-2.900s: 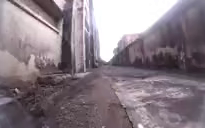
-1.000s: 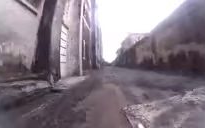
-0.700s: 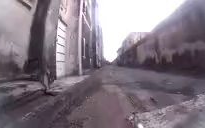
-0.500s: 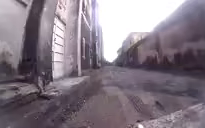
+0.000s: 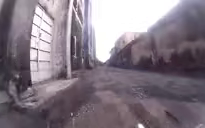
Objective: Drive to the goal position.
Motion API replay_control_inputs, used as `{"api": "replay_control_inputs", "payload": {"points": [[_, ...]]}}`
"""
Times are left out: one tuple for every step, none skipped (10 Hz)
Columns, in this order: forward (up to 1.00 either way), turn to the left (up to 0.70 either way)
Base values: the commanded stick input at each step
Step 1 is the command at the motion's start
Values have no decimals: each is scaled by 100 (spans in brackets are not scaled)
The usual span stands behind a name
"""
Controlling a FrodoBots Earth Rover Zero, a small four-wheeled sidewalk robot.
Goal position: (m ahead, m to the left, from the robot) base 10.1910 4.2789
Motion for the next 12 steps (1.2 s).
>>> {"api": "replay_control_inputs", "payload": {"points": [[85, 1], [85, 1], [85, 1], [85, 1], [85, 1], [85, 1], [85, 1], [85, 1], [85, -1], [85, -4], [85, -17], [85, 1]]}}
